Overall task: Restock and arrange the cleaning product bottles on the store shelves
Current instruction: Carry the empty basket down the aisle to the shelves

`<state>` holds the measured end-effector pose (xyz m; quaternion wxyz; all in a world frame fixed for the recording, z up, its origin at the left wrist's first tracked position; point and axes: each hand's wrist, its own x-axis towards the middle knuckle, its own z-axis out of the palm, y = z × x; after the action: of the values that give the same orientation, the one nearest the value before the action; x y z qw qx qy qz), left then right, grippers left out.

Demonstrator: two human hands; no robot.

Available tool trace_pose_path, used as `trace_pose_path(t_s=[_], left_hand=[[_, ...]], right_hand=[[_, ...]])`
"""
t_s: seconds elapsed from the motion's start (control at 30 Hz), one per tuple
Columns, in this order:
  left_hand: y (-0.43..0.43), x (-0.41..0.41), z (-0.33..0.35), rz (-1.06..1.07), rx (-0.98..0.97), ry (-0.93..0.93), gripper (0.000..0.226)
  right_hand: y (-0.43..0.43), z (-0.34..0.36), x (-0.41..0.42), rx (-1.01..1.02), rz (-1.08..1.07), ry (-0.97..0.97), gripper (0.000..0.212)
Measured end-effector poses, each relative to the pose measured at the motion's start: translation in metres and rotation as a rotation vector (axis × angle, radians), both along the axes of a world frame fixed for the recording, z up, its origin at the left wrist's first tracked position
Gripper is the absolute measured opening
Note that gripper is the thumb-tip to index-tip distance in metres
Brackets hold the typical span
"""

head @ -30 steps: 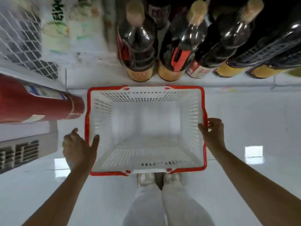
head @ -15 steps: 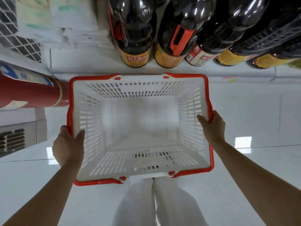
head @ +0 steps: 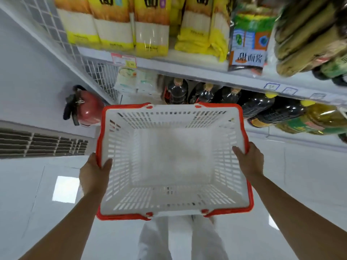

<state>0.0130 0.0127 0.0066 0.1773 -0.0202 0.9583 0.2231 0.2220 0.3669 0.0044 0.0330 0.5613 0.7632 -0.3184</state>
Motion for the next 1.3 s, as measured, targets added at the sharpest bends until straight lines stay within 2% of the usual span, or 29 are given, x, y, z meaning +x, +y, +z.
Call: trace_pose_path(t_s=[0.13,0.37,0.6,0.77,1.07,1.3], left_hand=[[-0.023,0.029,0.037,0.092,0.003,0.059,0.023],[-0.106,0.123,0.089,0.389,0.003,0.120,0.025],[-0.237,0.214,0.144,0.738,-0.008,0.070,0.021],[-0.333,0.244,0.194,0.895,-0.002,0.085,0.017],[-0.490,0.261,0.276,1.158,0.028,0.210,0.016],[-0.572,0.216,0.303,1.327,0.000,0.243,0.022]], right_hand=[[-0.006,0.038,-0.003,-0.006,0.089,0.046,0.032],[-0.059,0.096,-0.001,-0.064,0.331,0.150,0.033],[-0.189,0.159,-0.034,-0.122,0.650,0.171,0.047],[-0.294,0.197,-0.075,-0.138,0.848,0.147,0.044],[-0.492,0.268,-0.168,-0.111,1.138,0.195,0.041],[-0.611,0.301,-0.280,-0.136,1.281,0.251,0.035]])
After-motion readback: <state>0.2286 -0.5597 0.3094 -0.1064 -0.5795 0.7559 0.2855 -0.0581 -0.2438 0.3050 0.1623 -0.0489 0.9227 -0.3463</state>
